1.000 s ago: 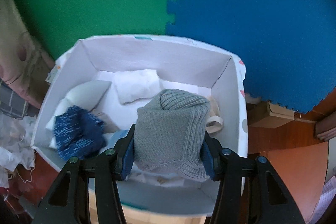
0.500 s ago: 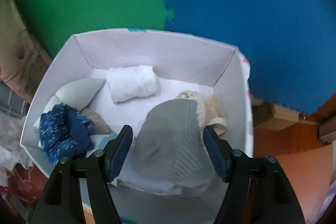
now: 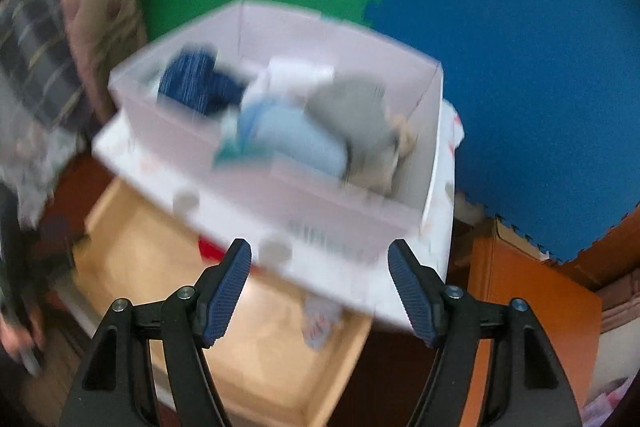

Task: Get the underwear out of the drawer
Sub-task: 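Lower the right gripper into the drawer onto the light blue floral underwear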

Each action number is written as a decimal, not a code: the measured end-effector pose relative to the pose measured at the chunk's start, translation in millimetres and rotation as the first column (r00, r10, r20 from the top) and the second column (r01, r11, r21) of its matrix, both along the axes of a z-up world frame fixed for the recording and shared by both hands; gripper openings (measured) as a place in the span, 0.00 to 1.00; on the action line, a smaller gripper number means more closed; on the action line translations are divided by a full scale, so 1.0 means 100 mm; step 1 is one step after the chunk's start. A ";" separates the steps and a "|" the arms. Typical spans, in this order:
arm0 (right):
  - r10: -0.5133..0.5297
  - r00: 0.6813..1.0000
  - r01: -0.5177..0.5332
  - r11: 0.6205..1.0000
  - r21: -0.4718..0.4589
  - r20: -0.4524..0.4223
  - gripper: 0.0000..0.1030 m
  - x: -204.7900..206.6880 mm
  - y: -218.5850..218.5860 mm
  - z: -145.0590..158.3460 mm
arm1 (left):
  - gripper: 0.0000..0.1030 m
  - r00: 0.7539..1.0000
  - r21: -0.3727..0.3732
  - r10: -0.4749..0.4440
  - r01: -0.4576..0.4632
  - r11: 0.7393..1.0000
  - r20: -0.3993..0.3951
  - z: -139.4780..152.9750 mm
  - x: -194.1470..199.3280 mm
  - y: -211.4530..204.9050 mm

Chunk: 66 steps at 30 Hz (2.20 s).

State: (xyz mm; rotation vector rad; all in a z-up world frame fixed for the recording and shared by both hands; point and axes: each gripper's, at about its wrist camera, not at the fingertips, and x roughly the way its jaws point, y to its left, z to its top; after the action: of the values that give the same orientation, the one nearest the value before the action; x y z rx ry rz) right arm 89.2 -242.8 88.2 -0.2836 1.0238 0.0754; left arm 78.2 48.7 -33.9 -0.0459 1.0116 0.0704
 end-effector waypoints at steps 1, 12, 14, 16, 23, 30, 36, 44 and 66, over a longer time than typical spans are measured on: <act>0.006 1.000 -0.006 1.000 -0.017 -0.013 0.65 -0.08 -0.01 -0.10 | 0.46 1.000 0.003 0.021 -0.021 1.000 0.004 0.01 -0.01 0.03; 0.040 0.982 -0.056 0.995 -0.082 -0.187 0.55 -0.21 -0.09 -1.15 | 0.46 0.976 -0.032 0.214 -0.213 0.976 0.036 0.08 -0.16 0.40; 0.047 0.977 -0.068 0.993 -0.095 -0.207 0.55 -0.15 -0.08 -1.30 | 0.46 0.977 -0.027 0.213 -0.212 0.977 0.029 0.07 -0.14 0.40; 0.058 0.975 -0.088 0.987 -0.137 -0.214 0.55 -0.10 -0.05 -1.45 | 0.46 0.978 -0.023 0.209 -0.208 0.978 0.026 0.07 -0.14 0.39; 0.072 0.971 -0.113 0.978 -0.174 -0.227 0.55 0.08 -0.04 -1.78 | 0.46 0.977 -0.039 0.213 -0.212 0.977 0.014 0.04 -0.12 0.42; 0.101 0.973 -0.153 0.956 -0.251 -0.206 0.55 0.21 0.03 -1.92 | 0.46 0.977 -0.037 0.212 -0.211 0.977 0.010 0.03 -0.11 0.43; 0.105 0.969 -0.167 0.946 -0.279 -0.223 0.55 0.32 0.08 -2.08 | 0.46 0.980 -0.026 0.200 -0.200 0.979 0.010 0.02 -0.10 0.41; 0.109 0.970 -0.170 0.944 -0.282 -0.219 0.55 0.45 0.09 -2.18 | 0.46 0.981 -0.030 0.193 -0.193 0.981 0.007 0.01 -0.10 0.39; 0.164 0.963 -0.218 0.941 -0.259 -0.213 0.25 0.52 0.17 -2.20 | 0.46 0.983 -0.034 0.183 -0.182 0.983 0.009 0.01 -0.09 0.37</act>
State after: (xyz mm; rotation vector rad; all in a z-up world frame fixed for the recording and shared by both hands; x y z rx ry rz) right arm 140.9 -225.3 -132.1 -0.6462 1.1944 0.1360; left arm 69.6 85.7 -33.2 -0.1692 0.9943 0.2208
